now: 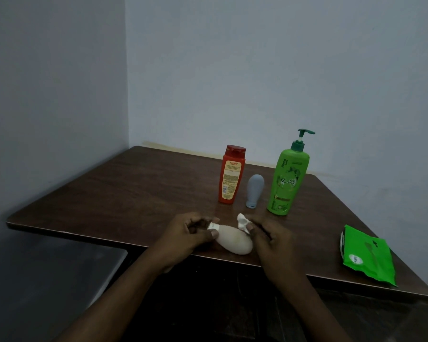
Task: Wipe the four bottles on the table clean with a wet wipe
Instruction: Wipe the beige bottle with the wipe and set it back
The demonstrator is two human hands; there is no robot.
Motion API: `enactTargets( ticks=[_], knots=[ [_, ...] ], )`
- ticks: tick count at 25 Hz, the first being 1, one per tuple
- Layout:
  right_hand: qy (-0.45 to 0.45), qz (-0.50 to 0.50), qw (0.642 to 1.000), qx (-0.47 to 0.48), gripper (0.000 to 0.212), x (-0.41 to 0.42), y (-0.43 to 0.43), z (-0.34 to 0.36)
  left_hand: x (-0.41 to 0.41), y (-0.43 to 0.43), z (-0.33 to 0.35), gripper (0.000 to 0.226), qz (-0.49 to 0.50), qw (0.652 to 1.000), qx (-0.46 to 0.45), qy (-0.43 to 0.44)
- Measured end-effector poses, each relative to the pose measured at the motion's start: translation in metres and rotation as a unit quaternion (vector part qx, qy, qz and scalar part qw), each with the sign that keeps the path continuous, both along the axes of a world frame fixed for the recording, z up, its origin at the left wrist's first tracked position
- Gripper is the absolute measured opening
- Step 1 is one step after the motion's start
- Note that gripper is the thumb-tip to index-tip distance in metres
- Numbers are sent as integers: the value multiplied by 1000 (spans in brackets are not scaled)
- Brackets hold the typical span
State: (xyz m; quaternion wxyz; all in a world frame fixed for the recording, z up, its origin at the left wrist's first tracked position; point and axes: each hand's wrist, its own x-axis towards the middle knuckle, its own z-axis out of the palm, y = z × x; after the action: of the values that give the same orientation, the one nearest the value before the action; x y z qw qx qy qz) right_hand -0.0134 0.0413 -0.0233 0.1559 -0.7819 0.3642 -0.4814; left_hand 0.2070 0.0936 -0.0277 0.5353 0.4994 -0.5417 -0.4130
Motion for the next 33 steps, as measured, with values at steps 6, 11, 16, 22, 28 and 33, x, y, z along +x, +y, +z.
enactTargets(
  ticks=[6,11,16,22,28,33],
  knots=[
    [185,24,979,-83,29,39,3,7,2,-6,-5,58,22,999,-19,24],
    [234,14,969,-79,26,29,-9,14,3,-5,-3,73,15,999,-23,19],
    [201,-13,979,-38,17,0,-14,11,5,-6,-7,60,31,999,-23,-14],
    [139,-50,987,57,16,-22,-9,-9,4,-5,-12,40,41,989,-37,-138],
    [-89,-21,988,125,20,2,-3,-1,-2,-6,-15,40,70,997,-23,-32],
    [-386,10,883,268,16,34,-2,-5,-11,-9,-13,38,104,990,-8,92]
  ],
)
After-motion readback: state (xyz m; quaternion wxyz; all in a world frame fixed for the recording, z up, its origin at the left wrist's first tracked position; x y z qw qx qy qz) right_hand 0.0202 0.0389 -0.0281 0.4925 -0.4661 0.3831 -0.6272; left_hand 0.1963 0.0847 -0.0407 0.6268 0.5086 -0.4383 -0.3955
